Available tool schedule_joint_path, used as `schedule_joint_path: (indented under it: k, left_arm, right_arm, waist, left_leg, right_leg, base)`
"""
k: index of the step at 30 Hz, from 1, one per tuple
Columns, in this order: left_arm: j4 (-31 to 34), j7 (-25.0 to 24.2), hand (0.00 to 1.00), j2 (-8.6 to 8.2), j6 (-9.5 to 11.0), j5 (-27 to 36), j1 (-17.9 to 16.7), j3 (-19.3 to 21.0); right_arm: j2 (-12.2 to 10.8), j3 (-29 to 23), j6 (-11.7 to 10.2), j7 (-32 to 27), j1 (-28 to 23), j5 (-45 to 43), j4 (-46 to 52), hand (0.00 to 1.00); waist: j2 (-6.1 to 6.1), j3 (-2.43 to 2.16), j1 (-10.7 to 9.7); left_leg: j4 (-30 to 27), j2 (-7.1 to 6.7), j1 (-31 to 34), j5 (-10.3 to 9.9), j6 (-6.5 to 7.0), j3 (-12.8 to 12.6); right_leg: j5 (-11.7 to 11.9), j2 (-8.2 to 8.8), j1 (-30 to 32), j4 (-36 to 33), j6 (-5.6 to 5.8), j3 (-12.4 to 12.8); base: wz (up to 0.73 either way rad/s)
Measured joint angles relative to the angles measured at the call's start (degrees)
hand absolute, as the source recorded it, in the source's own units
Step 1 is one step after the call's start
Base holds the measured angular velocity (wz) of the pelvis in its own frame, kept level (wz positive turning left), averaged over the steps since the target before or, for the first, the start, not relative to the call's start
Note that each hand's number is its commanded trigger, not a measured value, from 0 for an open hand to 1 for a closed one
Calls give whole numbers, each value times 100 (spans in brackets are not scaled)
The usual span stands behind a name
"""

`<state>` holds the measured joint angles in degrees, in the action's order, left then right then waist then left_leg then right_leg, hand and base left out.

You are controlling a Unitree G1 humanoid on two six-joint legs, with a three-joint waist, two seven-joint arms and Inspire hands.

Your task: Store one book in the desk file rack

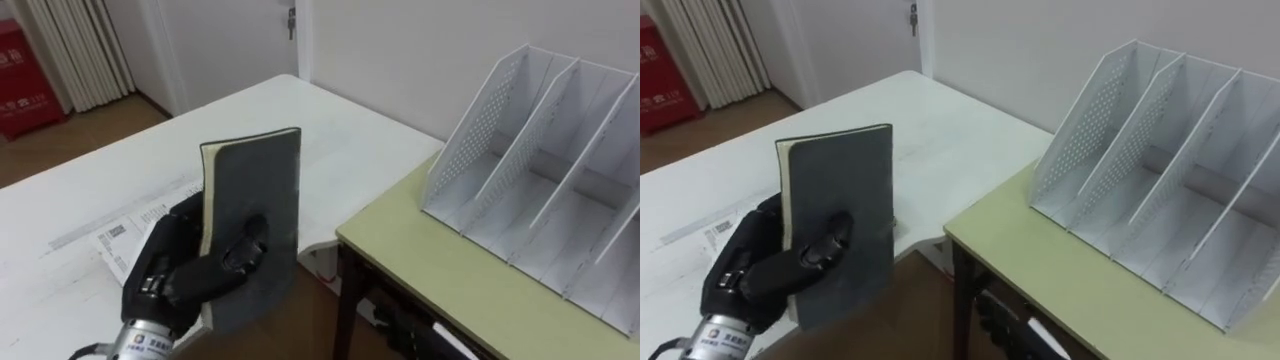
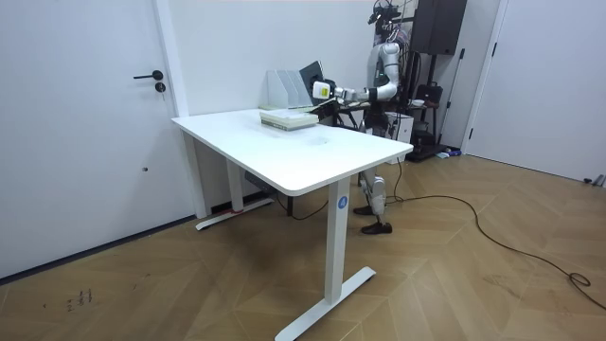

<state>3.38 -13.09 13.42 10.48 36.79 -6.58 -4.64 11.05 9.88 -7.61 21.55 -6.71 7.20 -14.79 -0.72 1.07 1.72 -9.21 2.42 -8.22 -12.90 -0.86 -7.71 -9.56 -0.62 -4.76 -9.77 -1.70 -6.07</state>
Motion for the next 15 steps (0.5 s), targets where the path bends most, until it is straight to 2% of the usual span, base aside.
schedule_joint_path:
  k: [4, 7, 9, 12, 15]
  left_arm:
    - [-66, -525, 100, 5, -145, 838, -101, 5]
    - [-145, -866, 100, 15, -214, 1054, -127, 19]
    - [-278, -1194, 100, 126, -392, 1223, -135, 25]
    - [-338, -1390, 100, 248, -651, 1262, -200, 64]
    - [-337, -1573, 100, 266, -834, 1263, -206, 201]
  right_arm:
    - [9, -57, 26, 400, 10, 751, 171, 0]
    - [20, -245, 129, 662, -12, 1115, 428, 0]
    - [82, -416, 192, 830, -12, 1512, 664, 0]
    - [255, -509, 367, 1030, -9, 1805, 880, 0]
    - [334, -712, 604, 1386, -4, 1836, 1260, 0]
  waist:
    - [0, 0, -2]
    - [-4, 1, 5]
    - [-6, 1, 0]
    - [0, 0, -6]
    - [29, -6, -24]
  left_leg:
    - [-12, 4, -24, 0, 0, -5]
    - [-23, 22, -26, 0, 0, 16]
    - [-31, 20, -22, 0, 0, 16]
    - [-34, 19, -13, 0, 0, 15]
    - [-59, 18, 72, 0, 0, 13]
  right_leg:
    - [0, 1, -12, -8, 0, 48]
    - [0, 12, -20, -8, 0, 49]
    - [0, 17, -16, -10, 1, 95]
    - [-2, 21, 22, -60, 3, 109]
    - [-9, 28, 146, -154, 9, 106]
  base:
    - [-5]
    - [0]
    - [-2]
    - [-4]
    - [-2]
